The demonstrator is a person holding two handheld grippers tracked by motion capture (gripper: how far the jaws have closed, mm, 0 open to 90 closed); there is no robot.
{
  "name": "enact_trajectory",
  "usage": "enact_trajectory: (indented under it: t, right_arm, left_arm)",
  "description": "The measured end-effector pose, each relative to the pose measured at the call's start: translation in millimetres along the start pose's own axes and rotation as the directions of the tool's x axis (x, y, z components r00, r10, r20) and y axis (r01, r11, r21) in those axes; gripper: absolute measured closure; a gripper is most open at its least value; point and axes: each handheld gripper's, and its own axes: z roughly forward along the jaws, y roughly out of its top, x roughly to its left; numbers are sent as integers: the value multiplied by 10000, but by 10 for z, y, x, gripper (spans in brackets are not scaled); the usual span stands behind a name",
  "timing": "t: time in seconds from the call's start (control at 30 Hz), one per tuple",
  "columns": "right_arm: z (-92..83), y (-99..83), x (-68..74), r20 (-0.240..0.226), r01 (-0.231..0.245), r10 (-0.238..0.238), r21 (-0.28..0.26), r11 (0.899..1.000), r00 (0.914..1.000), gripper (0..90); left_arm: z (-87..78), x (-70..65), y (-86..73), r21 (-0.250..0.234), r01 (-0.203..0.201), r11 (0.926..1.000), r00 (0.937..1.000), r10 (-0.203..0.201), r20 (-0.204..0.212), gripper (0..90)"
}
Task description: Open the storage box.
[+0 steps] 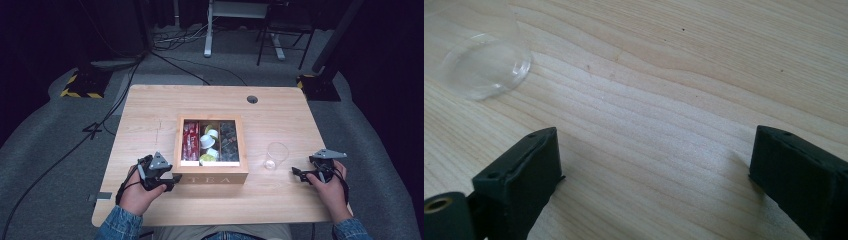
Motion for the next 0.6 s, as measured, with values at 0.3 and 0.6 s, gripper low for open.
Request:
enact_trajectory:
  t: [0.3, 0.6]
  right_arm:
    - [0, 0, 0, -1, 2, -2, 1, 10000, 10000, 60]
    - [-3, 0, 2, -27, 19, -19, 10, 10000, 10000, 63]
  left_arm:
    - [-47, -31, 50, 317, -399, 9987, 9989, 407, -252, 581]
    - [-84, -25, 92, 282, -346, 9990, 9992, 352, -214, 587]
